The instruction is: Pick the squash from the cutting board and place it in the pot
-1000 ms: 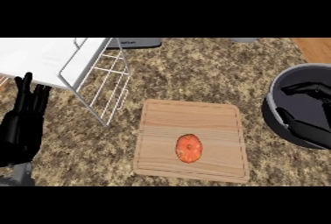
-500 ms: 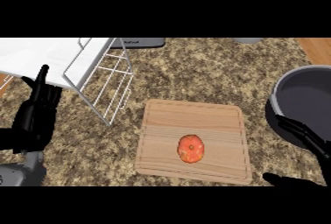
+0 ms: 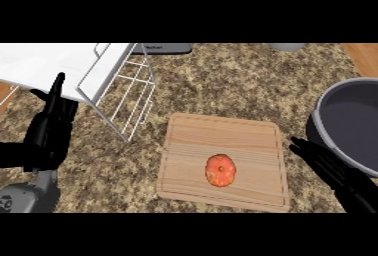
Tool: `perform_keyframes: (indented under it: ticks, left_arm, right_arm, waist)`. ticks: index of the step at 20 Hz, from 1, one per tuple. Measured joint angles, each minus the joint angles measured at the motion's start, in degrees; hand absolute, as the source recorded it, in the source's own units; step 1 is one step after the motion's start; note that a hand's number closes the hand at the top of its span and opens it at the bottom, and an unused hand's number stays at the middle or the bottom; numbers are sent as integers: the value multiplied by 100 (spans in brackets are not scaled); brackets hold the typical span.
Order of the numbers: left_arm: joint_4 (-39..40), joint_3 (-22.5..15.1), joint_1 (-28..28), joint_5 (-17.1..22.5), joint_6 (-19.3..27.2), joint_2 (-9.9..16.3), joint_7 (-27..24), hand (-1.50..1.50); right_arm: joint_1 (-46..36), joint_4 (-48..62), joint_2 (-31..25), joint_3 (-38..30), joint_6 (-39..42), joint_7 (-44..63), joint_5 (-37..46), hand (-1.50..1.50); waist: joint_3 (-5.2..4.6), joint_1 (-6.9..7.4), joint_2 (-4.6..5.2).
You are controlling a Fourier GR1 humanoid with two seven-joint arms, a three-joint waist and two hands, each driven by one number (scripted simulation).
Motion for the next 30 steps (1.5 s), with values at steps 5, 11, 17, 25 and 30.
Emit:
perform_keyframes:
  ticks: [5,11,17,25,30]
  left_arm:
    - [140,45,-221,-87,4,-101,16,0]
    - [175,103,-271,-168,-59,-220,69,0]
    - [150,249,-209,-274,-239,-300,109,0]
    - [109,462,-227,-391,-455,-423,255,0]
    - [144,541,-268,-563,-460,-572,233,0]
  right_arm:
    - [-590,-140,473,663,539,1357,631,-150]
    - [-1079,253,1284,1155,1029,2350,1076,-150]
    - [-1223,881,1924,1308,1191,2354,1437,-150]
    - [-1286,1521,2585,1399,989,1894,2048,-150]
    - [-1247,1595,2787,1385,1092,2051,2445,-150]
  waist:
    - [9,45,3]
    - [15,59,-2]
    - [19,53,-5]
    - [21,43,-4]
    - [23,38,-12]
